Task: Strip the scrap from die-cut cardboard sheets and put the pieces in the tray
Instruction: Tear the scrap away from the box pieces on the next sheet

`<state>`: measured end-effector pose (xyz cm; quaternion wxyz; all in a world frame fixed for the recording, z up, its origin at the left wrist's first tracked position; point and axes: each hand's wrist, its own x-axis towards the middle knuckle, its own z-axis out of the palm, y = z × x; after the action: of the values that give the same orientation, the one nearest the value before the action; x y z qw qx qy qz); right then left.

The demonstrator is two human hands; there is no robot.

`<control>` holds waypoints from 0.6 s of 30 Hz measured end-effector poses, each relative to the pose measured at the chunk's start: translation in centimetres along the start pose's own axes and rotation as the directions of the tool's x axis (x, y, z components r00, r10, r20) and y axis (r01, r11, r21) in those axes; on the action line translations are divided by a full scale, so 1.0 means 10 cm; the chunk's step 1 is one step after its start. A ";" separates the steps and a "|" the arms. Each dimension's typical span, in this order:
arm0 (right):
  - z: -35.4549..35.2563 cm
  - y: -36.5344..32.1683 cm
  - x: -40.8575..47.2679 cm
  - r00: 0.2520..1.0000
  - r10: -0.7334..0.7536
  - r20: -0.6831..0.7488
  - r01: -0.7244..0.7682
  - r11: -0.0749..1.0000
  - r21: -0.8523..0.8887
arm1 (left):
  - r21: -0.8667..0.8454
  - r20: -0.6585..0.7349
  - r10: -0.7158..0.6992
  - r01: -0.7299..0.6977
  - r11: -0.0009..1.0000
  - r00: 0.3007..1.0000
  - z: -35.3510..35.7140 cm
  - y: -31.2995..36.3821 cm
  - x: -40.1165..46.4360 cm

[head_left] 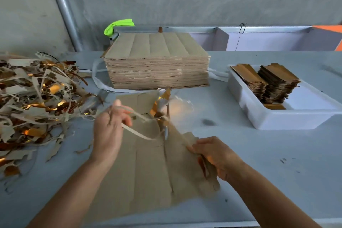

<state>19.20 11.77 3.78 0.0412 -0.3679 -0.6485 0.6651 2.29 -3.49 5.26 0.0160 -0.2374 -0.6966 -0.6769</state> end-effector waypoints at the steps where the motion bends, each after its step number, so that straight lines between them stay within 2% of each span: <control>1: -0.02 0.00 -0.01 0.999 -0.033 -0.031 0.032 0.999 -0.023 | 0.089 -0.065 -0.009 0.015 0.996 0.998 -0.04 -0.06 0.10; 4: -0.07 0.02 -0.05 0.984 -0.130 -0.120 0.123 0.990 -0.069 | 0.370 -0.141 -0.027 0.078 0.926 0.990 -0.10 -0.26 0.30; 6: -0.12 0.03 -0.07 0.969 -0.173 -0.173 0.169 0.985 -0.040 | 0.531 -0.116 -0.041 0.097 0.842 0.992 -0.11 -0.32 0.37; 9: -0.18 0.06 -0.08 0.951 -0.193 -0.243 0.182 0.981 -0.067 | 0.767 0.138 -0.170 0.004 0.642 0.976 -0.03 -0.25 0.36; 11: -0.19 0.09 -0.07 0.937 -0.217 -0.273 0.199 0.976 -0.092 | 0.871 0.335 -0.359 -0.142 0.470 0.871 0.06 -0.12 0.26; 12: -0.19 0.10 -0.07 0.933 -0.227 -0.280 0.209 0.974 -0.090 | 0.906 0.392 -0.455 -0.251 0.340 0.799 0.10 -0.02 0.21; 13: -0.18 0.11 -0.07 0.929 -0.230 -0.289 0.214 0.973 -0.087 | 0.906 0.424 -0.510 -0.357 0.229 0.749 0.13 0.08 0.16; 14: -0.18 0.12 -0.07 0.924 -0.234 -0.301 0.218 0.972 -0.088 | 0.886 0.452 -0.523 -0.434 0.165 0.723 0.15 0.18 0.10; 15: -0.18 0.14 -0.06 0.916 -0.242 -0.320 0.222 0.970 -0.097 | 0.871 0.473 -0.498 -0.472 0.138 0.727 0.17 0.28 0.05; 16: -0.17 0.15 -0.06 0.906 -0.257 -0.338 0.232 0.966 -0.112 | 0.862 0.498 -0.432 -0.483 0.153 0.752 0.19 0.38 0.00; 17: -0.16 0.16 -0.06 0.895 -0.271 -0.354 0.238 0.962 -0.134 | 0.836 0.549 -0.319 -0.502 0.223 0.772 0.21 0.45 -0.05; 18: -0.14 0.17 -0.05 0.883 -0.289 -0.369 0.246 0.956 -0.160 | 0.766 0.626 -0.177 -0.556 0.323 0.759 0.24 0.49 -0.10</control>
<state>21.03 12.42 2.68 0.2405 -0.4010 -0.7070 0.5305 5.62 -1.68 9.29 0.0076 -0.4751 -0.8793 -0.0313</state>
